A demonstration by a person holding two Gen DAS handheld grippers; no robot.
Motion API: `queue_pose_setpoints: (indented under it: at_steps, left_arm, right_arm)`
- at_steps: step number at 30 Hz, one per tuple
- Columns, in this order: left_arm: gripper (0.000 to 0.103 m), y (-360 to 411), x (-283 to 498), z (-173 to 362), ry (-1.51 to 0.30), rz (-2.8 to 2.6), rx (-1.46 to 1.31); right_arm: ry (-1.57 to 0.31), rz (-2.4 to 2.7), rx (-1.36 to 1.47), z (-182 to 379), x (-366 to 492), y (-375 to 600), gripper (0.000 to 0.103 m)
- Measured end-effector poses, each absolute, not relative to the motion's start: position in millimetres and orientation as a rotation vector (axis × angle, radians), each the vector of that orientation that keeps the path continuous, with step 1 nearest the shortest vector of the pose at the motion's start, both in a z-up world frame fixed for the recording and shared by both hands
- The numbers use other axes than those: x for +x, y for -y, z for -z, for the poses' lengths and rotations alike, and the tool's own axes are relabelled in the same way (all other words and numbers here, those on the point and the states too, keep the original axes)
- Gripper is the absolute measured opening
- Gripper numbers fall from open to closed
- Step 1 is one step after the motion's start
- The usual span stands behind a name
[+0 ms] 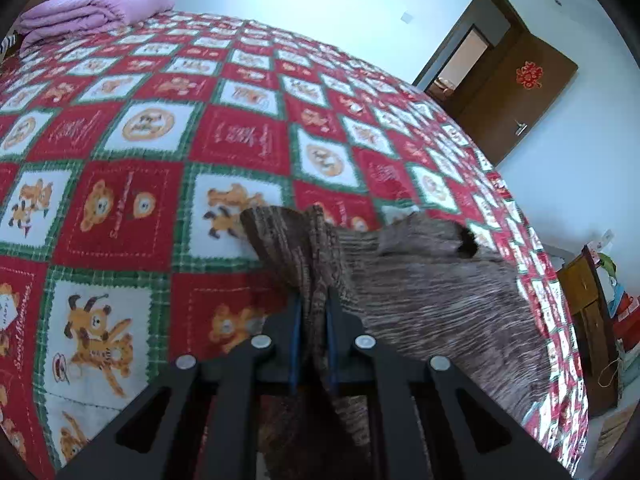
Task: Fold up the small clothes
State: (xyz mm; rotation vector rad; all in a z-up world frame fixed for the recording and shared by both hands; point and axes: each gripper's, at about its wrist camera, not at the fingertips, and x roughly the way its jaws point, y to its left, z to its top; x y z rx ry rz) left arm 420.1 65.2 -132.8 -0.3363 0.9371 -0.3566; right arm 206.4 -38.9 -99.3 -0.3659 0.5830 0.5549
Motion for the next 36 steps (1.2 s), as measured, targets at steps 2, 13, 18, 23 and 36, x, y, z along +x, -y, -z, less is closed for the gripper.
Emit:
queue_pose_setpoints:
  at_steps: [2, 13, 18, 23, 36]
  left_arm:
    - [0.01, -62, 420, 123, -0.915, 0.376, -0.358]
    - [0.01, -9, 417, 85, -0.847, 0.472, -0.342]
    - [0.01, 14, 417, 71, -0.833, 0.519, -0.336]
    - [0.01, 38, 418, 60, -0.833, 0.569, -0.345]
    - [0.01, 114, 420, 49, -0.839, 0.664, -0.278]
  right_arm:
    - [-0.584, -0.542, -0.321, 94, 208, 51, 0.002]
    - [-0.605, -0.492, -0.14, 78, 212, 116, 0.001]
    - [-0.608, -0.467, -0.072, 71, 213, 150, 0.001]
    - [-0.618, -0.442, -0.001, 67, 214, 184, 0.001]
    - [-0.62, -0.414, 0.121, 57, 200, 252, 0.001]
